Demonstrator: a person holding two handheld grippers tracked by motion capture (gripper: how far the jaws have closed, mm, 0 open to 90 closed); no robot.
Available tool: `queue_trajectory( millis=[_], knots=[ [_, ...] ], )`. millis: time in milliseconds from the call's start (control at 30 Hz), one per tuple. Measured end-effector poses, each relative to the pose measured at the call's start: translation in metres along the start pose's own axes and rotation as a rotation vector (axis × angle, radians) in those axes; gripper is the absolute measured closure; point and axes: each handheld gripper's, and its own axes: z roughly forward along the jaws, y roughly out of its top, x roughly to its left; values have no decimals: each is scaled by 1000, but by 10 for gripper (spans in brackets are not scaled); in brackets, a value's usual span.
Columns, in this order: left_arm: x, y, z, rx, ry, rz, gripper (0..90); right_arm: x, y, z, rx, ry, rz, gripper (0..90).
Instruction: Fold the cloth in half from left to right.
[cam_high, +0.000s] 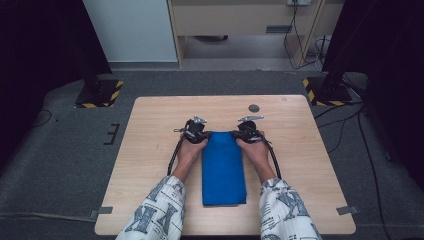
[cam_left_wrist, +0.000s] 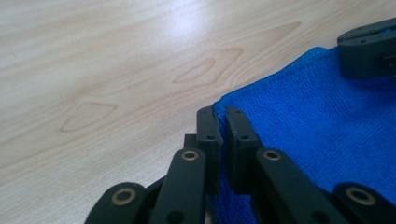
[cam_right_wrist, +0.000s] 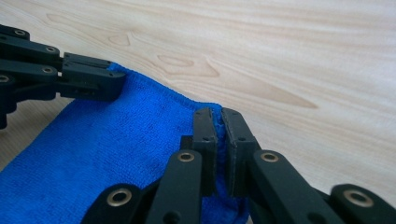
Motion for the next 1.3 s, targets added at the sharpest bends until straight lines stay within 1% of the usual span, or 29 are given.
queue_trajectory(
  millis=[100,167,200,300,367,400,433,500,633,700,767,867,967,1100,1133,1167,1300],
  knots=[
    [-2,6,-9,-38,-8,2,853,0,3,-6,-23,2,-11,853],
    [-5,10,-15,-46,-13,12,854,0,6,-13,-48,17,7,854],
    [-7,12,-18,-48,-14,25,856,0,8,-17,-64,20,12,854],
    [-13,19,-29,-75,-13,43,857,1,11,-29,-86,25,-1,854],
    [-16,23,-35,-94,-17,47,858,2,13,-35,-98,26,-13,854],
    [-18,26,-37,-103,-26,50,859,3,15,-38,-107,29,-13,853],
    [-20,28,-40,-110,-28,54,859,3,16,-40,-118,36,-21,853],
    [-21,31,-43,-124,-33,55,860,4,18,-44,-123,35,-49,853],
    [-23,36,-49,-132,-34,59,863,5,22,-49,-137,25,-42,852],
    [-23,39,-52,-141,-36,64,863,5,24,-52,-143,24,-47,852],
    [-23,41,-55,-153,-36,60,864,5,27,-54,-151,22,-49,852],
    [-23,42,-56,-146,-36,63,865,7,30,-57,-156,19,-51,852],
    [-23,45,-60,-159,-39,62,868,9,34,-59,-158,17,-57,852],
    [-23,49,-65,-170,-35,64,868,11,39,-63,-184,26,-69,852],
    [-22,50,-66,-178,-36,56,868,11,41,-65,-193,25,-74,852],
    [-22,51,-68,-187,-39,49,868,11,42,-66,-202,29,-67,852],
    [-22,56,-71,-188,-31,61,869,12,47,-67,-212,28,-67,852]
  ],
)
